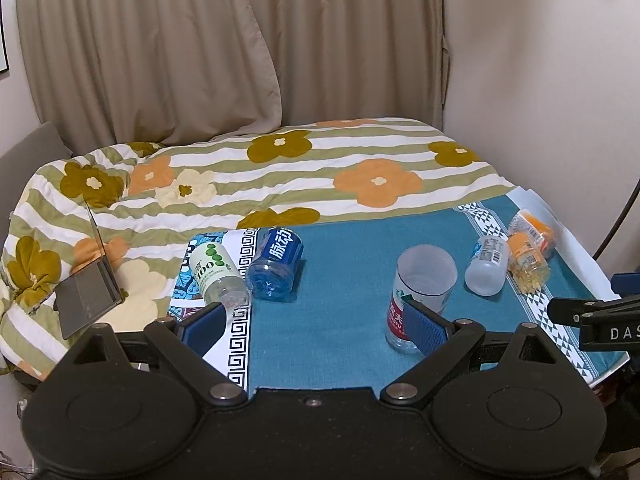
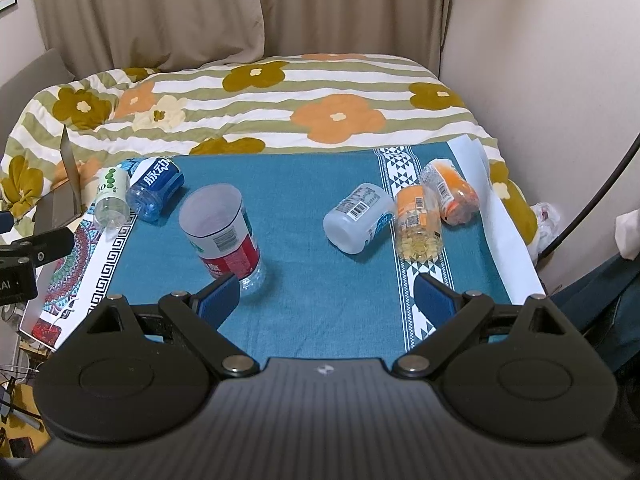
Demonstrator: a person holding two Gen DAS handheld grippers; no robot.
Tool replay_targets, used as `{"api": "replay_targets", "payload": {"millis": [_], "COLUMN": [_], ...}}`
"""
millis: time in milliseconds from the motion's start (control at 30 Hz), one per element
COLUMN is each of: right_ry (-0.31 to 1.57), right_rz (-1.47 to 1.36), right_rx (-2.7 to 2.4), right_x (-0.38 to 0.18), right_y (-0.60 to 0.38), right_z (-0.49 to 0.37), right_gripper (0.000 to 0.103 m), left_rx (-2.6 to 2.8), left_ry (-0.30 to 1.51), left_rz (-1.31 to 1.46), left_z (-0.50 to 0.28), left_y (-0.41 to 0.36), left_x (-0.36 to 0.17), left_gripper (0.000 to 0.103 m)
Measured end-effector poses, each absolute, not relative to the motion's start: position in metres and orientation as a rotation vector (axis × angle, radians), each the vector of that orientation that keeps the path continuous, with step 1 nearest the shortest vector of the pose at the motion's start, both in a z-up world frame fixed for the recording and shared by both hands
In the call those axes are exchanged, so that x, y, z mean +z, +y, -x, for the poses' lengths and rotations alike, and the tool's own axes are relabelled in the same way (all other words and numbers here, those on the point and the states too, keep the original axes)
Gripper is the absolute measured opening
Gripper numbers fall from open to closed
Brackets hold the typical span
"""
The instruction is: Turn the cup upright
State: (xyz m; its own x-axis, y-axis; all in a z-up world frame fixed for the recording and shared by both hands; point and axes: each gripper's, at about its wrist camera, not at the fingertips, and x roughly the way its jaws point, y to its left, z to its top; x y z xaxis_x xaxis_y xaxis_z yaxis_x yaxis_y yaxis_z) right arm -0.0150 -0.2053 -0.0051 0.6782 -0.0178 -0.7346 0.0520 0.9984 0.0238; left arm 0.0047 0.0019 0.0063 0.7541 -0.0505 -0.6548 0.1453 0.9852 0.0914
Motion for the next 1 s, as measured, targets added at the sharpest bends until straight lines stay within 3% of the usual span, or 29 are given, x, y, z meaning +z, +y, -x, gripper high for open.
{"api": "replay_targets", "payload": {"millis": [1000], "right_ry": [0.828], "right_rz": [-0.045], "right_rx": [-0.041], "right_x": [-0.0106], "right_y": [-0.2071], "right_z": [0.0152], "right_gripper": [0.103], "left_rx": [-0.079], "left_ry": [0.709], "left_rz": [-0.151], "left_z": [-0.0059], "left_y": [-0.0021], "left_x": [0.0054], "left_gripper": [0.099]}}
